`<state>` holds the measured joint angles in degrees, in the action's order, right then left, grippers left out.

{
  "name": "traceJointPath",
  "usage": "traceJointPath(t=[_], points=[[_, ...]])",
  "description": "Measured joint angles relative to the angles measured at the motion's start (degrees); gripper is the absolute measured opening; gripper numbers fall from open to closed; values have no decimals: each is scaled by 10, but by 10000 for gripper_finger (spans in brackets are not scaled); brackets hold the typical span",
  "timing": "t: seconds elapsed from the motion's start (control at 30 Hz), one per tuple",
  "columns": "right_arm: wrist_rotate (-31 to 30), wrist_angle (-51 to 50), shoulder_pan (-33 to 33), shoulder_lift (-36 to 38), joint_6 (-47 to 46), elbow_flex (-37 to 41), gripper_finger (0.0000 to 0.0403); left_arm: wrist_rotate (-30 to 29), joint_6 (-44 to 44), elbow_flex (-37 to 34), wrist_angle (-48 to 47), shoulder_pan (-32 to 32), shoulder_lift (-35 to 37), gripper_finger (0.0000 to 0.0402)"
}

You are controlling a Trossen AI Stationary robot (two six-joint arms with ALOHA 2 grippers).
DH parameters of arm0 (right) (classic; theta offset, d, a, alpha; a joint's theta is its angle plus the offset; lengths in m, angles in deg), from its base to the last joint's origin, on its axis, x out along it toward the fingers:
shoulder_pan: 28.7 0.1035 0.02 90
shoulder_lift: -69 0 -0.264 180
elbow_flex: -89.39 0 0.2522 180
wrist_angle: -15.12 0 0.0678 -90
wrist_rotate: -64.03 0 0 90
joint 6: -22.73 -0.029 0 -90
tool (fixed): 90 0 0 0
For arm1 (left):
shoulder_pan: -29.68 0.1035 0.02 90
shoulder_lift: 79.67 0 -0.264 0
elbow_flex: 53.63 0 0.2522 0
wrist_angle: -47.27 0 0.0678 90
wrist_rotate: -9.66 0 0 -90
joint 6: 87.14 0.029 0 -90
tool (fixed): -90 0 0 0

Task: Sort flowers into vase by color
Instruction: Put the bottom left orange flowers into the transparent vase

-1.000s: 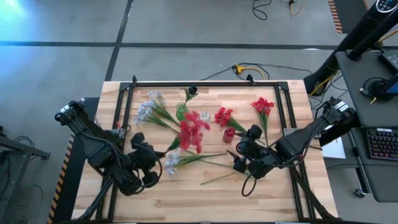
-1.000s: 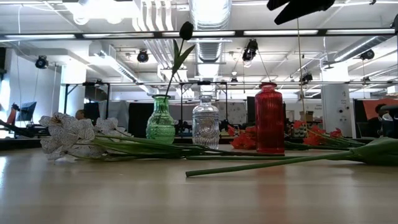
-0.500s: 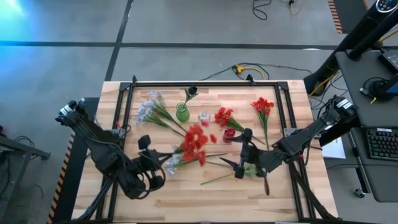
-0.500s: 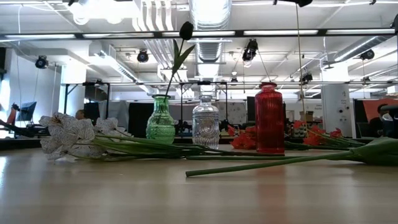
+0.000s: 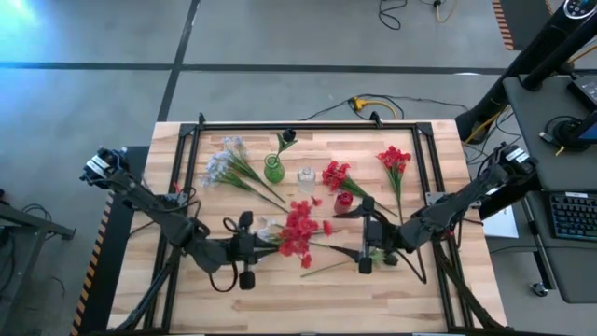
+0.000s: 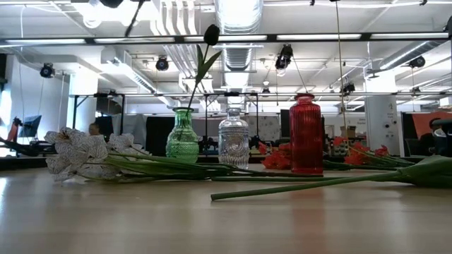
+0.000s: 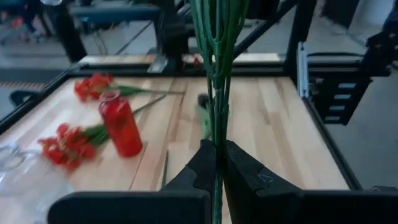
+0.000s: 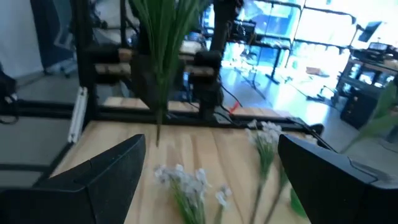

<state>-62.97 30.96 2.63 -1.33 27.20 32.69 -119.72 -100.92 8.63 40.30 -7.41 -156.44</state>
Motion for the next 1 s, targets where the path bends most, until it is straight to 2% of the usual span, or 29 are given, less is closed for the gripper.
traceJointPath(t=[0.23,0.57,0.73,1.0], points=[[40,100,-4,-42,31,0,359,40,59,-57,133,27,0,0],[68,297,-18,-136,77,0,359,48,58,-95,209,36,-5,0],[100,327,-36,-163,71,-21,359,49,58,-88,222,47,-27,0],[110,323,-52,-187,86,-59,359,49,82,-69,254,59,-73,0]])
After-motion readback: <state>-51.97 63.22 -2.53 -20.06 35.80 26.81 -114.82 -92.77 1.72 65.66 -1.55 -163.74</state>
